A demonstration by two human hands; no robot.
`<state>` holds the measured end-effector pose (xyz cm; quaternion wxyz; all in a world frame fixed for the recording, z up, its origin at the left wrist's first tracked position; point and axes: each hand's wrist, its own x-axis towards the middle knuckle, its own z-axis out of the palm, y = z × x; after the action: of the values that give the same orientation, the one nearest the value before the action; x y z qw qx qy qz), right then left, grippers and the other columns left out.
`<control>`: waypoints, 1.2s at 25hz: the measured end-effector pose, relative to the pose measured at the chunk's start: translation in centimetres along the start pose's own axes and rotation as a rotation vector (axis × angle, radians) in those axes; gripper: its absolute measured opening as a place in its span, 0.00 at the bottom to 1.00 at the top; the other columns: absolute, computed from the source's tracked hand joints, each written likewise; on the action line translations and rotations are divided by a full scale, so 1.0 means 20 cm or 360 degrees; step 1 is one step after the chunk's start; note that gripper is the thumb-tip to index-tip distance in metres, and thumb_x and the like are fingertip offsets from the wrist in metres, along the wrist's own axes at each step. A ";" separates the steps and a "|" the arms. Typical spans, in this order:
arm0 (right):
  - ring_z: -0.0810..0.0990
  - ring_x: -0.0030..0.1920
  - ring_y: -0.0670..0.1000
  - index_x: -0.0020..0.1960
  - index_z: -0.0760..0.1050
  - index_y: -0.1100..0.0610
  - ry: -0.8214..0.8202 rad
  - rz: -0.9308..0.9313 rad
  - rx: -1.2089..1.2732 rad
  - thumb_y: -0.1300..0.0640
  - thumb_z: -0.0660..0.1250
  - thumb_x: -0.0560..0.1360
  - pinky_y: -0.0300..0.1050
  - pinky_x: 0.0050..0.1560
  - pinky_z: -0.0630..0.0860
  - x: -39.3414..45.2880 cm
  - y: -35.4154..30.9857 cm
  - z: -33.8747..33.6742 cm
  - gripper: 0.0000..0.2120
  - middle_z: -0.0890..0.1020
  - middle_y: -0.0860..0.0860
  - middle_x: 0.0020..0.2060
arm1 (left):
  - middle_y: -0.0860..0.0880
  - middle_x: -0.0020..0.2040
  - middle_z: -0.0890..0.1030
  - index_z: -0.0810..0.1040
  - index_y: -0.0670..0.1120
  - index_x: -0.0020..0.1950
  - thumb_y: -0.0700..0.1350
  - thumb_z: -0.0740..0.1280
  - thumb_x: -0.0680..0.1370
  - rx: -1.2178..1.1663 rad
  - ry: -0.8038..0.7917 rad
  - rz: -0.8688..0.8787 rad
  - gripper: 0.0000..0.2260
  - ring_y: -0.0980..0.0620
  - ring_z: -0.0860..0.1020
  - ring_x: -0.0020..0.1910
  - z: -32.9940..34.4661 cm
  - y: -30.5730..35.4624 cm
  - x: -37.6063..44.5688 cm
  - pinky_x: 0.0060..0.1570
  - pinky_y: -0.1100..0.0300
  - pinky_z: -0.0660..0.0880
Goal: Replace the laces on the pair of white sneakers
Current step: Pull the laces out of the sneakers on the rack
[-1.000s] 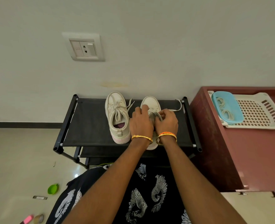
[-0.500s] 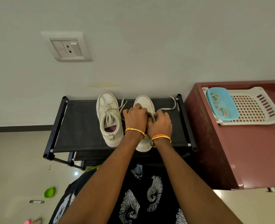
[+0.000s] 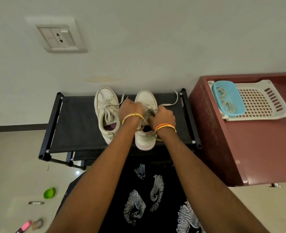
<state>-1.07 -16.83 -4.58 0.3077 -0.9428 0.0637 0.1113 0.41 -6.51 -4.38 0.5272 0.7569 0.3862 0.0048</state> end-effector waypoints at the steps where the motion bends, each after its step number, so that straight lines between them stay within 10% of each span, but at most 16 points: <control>1: 0.77 0.51 0.60 0.57 0.72 0.61 -0.0022 -0.0001 -0.0014 0.53 0.68 0.72 0.47 0.45 0.73 0.00 0.00 0.00 0.17 0.78 0.59 0.52 | 0.45 0.40 0.80 0.76 0.42 0.45 0.39 0.59 0.75 -0.0331 -0.0115 -0.0320 0.06 0.49 0.76 0.35 -0.02 0.02 0.05 0.37 0.55 0.76; 3: 0.77 0.52 0.60 0.58 0.72 0.61 -0.0038 -0.0011 -0.0038 0.54 0.68 0.72 0.48 0.46 0.75 0.00 -0.01 -0.01 0.17 0.77 0.59 0.52 | 0.41 0.42 0.81 0.76 0.39 0.48 0.38 0.58 0.76 -0.0494 -0.0295 -0.0590 0.08 0.47 0.78 0.35 -0.07 0.04 0.09 0.31 0.59 0.78; 7: 0.77 0.53 0.61 0.60 0.71 0.60 -0.0055 -0.0063 -0.0124 0.54 0.66 0.74 0.51 0.49 0.75 0.00 -0.01 -0.01 0.17 0.77 0.60 0.54 | 0.46 0.51 0.78 0.74 0.43 0.61 0.40 0.57 0.76 0.0666 -0.0392 0.0342 0.15 0.46 0.77 0.46 -0.11 0.07 0.03 0.47 0.55 0.74; 10: 0.76 0.53 0.61 0.61 0.70 0.60 -0.0002 -0.0075 -0.0148 0.53 0.65 0.75 0.52 0.50 0.74 -0.01 0.00 0.00 0.17 0.76 0.60 0.54 | 0.45 0.60 0.78 0.77 0.49 0.63 0.43 0.59 0.77 0.0869 -0.0481 0.0978 0.15 0.46 0.76 0.55 -0.07 0.03 -0.02 0.57 0.52 0.73; 17: 0.77 0.52 0.61 0.61 0.69 0.60 0.0074 -0.0069 -0.0142 0.54 0.61 0.77 0.49 0.46 0.72 -0.04 -0.01 0.01 0.15 0.75 0.60 0.54 | 0.47 0.55 0.79 0.81 0.45 0.54 0.43 0.59 0.78 0.1527 -0.0071 0.1356 0.12 0.46 0.75 0.56 0.00 -0.03 -0.08 0.60 0.50 0.64; 25: 0.78 0.51 0.60 0.62 0.68 0.58 0.0238 -0.0028 -0.0256 0.54 0.64 0.76 0.48 0.41 0.67 -0.07 -0.03 0.04 0.17 0.74 0.57 0.58 | 0.44 0.65 0.69 0.79 0.40 0.46 0.42 0.64 0.76 0.0405 0.0316 0.1144 0.07 0.51 0.74 0.52 -0.11 -0.06 -0.08 0.49 0.55 0.73; 30: 0.78 0.49 0.56 0.59 0.70 0.57 0.0385 -0.0101 -0.0184 0.56 0.65 0.75 0.46 0.40 0.69 -0.09 -0.02 0.05 0.13 0.74 0.54 0.55 | 0.49 0.40 0.80 0.76 0.39 0.49 0.40 0.58 0.79 -0.1131 -0.0034 -0.0041 0.09 0.54 0.77 0.42 -0.23 0.02 -0.02 0.42 0.61 0.75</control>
<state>-2.86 -15.75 -4.69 0.2463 -0.9670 0.0640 -0.0095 -1.46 -3.09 -1.80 0.7616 0.5213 0.3644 0.1243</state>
